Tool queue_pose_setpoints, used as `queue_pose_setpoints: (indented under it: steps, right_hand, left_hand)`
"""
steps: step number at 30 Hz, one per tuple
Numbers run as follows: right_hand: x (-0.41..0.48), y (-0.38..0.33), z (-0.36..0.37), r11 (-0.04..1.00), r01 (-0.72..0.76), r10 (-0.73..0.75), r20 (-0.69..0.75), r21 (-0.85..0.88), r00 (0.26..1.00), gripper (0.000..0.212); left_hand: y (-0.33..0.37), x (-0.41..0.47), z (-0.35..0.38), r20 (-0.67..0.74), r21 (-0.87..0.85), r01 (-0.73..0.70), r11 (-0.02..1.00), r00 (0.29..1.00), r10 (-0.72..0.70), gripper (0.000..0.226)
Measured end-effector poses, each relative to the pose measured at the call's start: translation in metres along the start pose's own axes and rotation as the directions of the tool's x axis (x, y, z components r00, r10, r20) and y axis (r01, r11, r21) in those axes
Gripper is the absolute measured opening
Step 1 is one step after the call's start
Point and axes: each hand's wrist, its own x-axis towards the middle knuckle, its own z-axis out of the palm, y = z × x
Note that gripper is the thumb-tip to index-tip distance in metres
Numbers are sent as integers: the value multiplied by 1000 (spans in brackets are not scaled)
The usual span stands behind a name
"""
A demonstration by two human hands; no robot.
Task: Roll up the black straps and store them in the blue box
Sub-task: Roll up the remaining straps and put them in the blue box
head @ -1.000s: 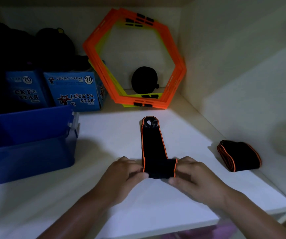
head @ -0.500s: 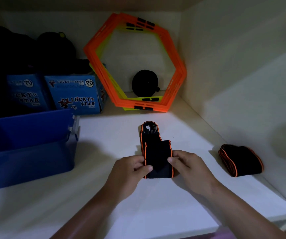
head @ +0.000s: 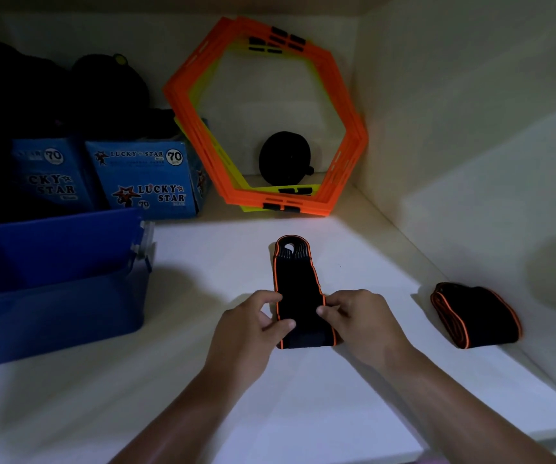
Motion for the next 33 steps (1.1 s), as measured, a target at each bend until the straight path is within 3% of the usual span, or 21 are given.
queue_pose_setpoints:
  steps: [4, 9, 11, 14, 17, 19, 23, 26, 30, 33]
  right_hand:
    - [-2, 0, 0, 999, 11, -14, -53, -43, 999, 12]
    - [-4, 9, 2, 974, 177, -197, -144, -139, 970, 13]
    - [-2, 14, 2, 944, 281, -300, -93, -175, 949, 16]
    - [0, 24, -7, 922, 358, -348, 94, -149, 933, 35]
    - [-8, 26, -28, 945, 325, -325, 279, 46, 904, 58]
    - [-15, 29, -36, 940, 337, -336, 348, 60, 875, 65]
    - [-22, 36, -28, 901, 431, -410, 228, -51, 883, 51]
    - [-26, 33, -24, 896, 443, -440, 99, -9, 892, 32]
    - [-25, 29, -26, 936, 350, -352, 56, 46, 934, 22]
    - [-22, 28, -24, 957, 277, -283, 61, 86, 957, 18]
  left_hand:
    - [-6, 3, 2, 33, 84, -153, 985, 988, 150, 6]
    - [-25, 3, -7, 230, 176, -389, 904, 909, 347, 42]
    - [-27, 4, -10, 263, 191, -472, 861, 869, 418, 34]
    - [-29, 9, -7, 291, 157, -545, 823, 822, 489, 20]
    - [-27, 8, -5, 336, 82, -507, 858, 824, 455, 30]
    - [-24, 6, -7, 357, 26, -454, 891, 837, 416, 30]
    - [-12, -2, -11, 292, -11, -382, 924, 883, 368, 15]
    - [-4, -2, -11, 262, -68, -356, 932, 895, 361, 23]
    - [-3, 1, -16, 394, -217, -212, 953, 874, 284, 29]
    - [-9, 3, -9, 346, -147, -241, 959, 896, 279, 33]
